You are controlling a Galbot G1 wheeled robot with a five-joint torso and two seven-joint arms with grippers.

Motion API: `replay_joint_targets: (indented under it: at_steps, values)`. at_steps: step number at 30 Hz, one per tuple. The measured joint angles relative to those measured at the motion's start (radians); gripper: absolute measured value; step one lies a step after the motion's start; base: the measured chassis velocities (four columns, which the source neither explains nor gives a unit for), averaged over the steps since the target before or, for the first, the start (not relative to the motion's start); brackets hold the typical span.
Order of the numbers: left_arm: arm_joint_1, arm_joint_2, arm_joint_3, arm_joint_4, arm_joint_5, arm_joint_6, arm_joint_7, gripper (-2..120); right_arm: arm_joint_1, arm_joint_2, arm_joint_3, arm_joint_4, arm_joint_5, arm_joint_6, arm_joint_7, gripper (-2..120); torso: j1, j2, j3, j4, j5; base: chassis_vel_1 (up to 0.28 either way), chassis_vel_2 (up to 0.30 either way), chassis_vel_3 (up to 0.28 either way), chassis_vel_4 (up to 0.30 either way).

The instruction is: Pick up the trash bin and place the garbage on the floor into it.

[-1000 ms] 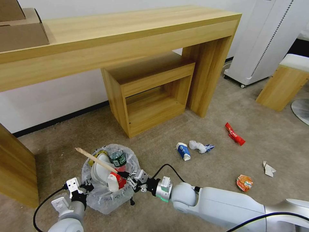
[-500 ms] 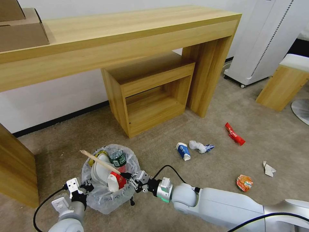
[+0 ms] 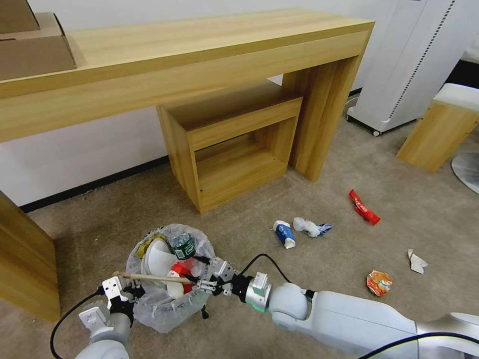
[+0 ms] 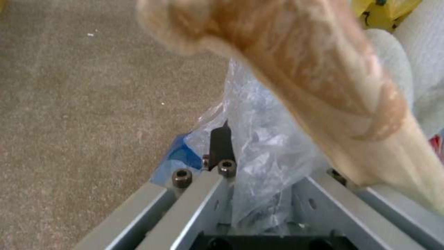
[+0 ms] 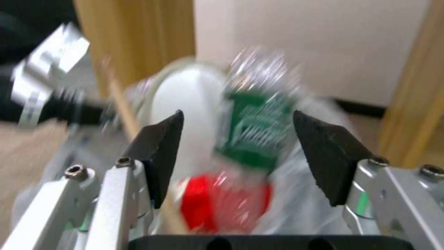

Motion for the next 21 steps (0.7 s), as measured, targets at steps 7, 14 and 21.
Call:
replay_joint_targets:
  at_steps: [7, 14, 21]
  values:
    - [-0.004, 0.003, 0.003, 0.006, 0.001, 0.001, -0.001, 1, -0.030, -0.038, 0.116, 0.065, 0.045, 0.004, 0.007, 72, 0.000, 0.000, 0.000, 0.0000, 0.0000, 0.000, 0.000, 0.000, 0.000]
    - [-0.003, 0.014, 0.009, 0.004, 0.000, 0.005, -0.002, 1, -0.092, -0.068, 0.256, 0.112, 0.090, -0.026, 0.062, 76, 0.000, 0.000, 0.000, 0.0001, 0.0000, 0.000, 0.000, 0.000, 0.000]
    - [0.004, 0.031, 0.013, -0.011, -0.005, 0.009, -0.002, 1, -0.215, -0.102, 0.508, 0.142, 0.119, -0.104, 0.164, 81, 0.000, 0.000, 0.000, 0.0000, 0.0001, 0.000, 0.000, 0.000, 0.000]
